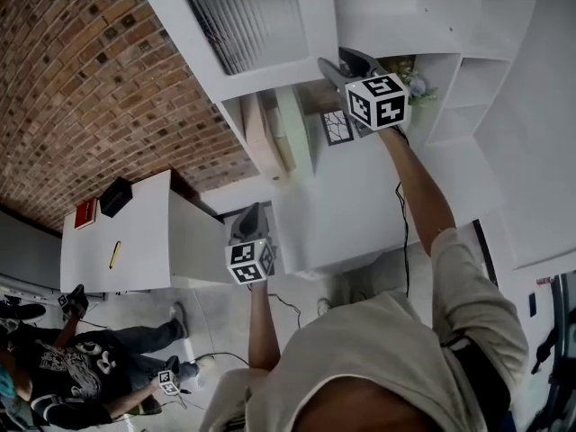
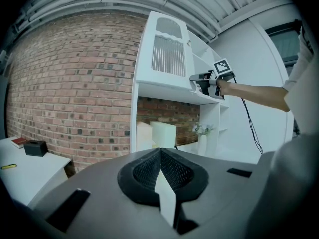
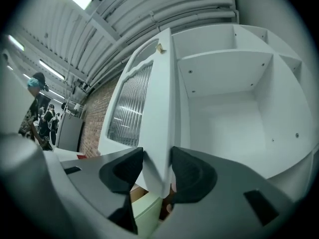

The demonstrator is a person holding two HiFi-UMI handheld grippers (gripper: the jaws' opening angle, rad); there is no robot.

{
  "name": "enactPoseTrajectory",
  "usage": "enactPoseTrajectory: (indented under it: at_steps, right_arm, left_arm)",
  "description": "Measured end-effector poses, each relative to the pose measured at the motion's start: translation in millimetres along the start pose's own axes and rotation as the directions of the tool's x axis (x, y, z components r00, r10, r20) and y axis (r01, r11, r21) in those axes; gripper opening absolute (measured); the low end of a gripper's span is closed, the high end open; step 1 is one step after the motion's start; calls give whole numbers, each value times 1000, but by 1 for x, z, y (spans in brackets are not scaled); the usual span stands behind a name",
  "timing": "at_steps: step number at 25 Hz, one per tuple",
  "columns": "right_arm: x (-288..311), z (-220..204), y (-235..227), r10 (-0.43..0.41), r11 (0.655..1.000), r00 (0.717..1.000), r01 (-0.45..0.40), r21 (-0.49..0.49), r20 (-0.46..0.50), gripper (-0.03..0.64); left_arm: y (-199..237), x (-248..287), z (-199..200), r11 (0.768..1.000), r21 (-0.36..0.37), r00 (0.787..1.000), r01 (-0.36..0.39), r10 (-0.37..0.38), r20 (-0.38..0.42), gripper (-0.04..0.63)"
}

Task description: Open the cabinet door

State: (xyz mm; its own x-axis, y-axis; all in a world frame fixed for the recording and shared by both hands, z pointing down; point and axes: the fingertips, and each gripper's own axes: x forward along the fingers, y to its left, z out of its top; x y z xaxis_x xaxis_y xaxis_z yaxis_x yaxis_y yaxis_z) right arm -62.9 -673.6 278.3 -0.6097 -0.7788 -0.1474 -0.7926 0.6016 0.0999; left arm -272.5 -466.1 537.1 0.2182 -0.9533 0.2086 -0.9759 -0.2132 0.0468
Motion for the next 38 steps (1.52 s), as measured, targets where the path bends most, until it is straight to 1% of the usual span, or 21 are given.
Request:
enactPoseTrajectory:
  at_steps: [6, 11, 15, 21, 25, 29, 34, 38]
  right_arm:
    - [-26, 6, 13, 37, 999, 999, -37, 5, 7, 158]
    - [-48, 12, 30, 2, 1000, 1000, -2, 1, 25, 144]
    - [-57, 15, 38, -23, 1000, 1000, 23, 0, 15, 139]
    - [-71, 18, 50, -11, 1000, 1000, 12, -6, 10, 127]
    - [-77, 24, 60, -11, 1000, 1000, 11, -15, 11, 120]
    - [-89, 25, 77, -41, 999, 999, 42, -20, 16, 117]
    - [-105, 30, 103, -107, 994, 994, 108, -13, 22, 110]
    - [-124, 32, 134, -131, 991, 991, 132, -26, 23, 103]
  left_arm:
    - [-17, -7, 2, 1000, 11, 1000, 23, -23, -2, 26]
    - [-25, -18, -1, 1000, 9, 1000, 19, -19, -5, 26]
    - [-30, -28, -2, 1000, 6, 1000, 3, -3, -4, 26]
    - [-43, -45, 1, 999, -3, 999, -36, 36, 11, 26]
    - [-47, -56, 2, 999, -5, 999, -41, 41, 24, 26]
    - [-40, -76, -2, 999, -8, 999, -32, 32, 23, 26]
    - [-22, -105, -7, 1000, 17, 1000, 3, -3, 23, 26]
    - [-8, -134, -19, 1000, 18, 999, 17, -18, 27, 26]
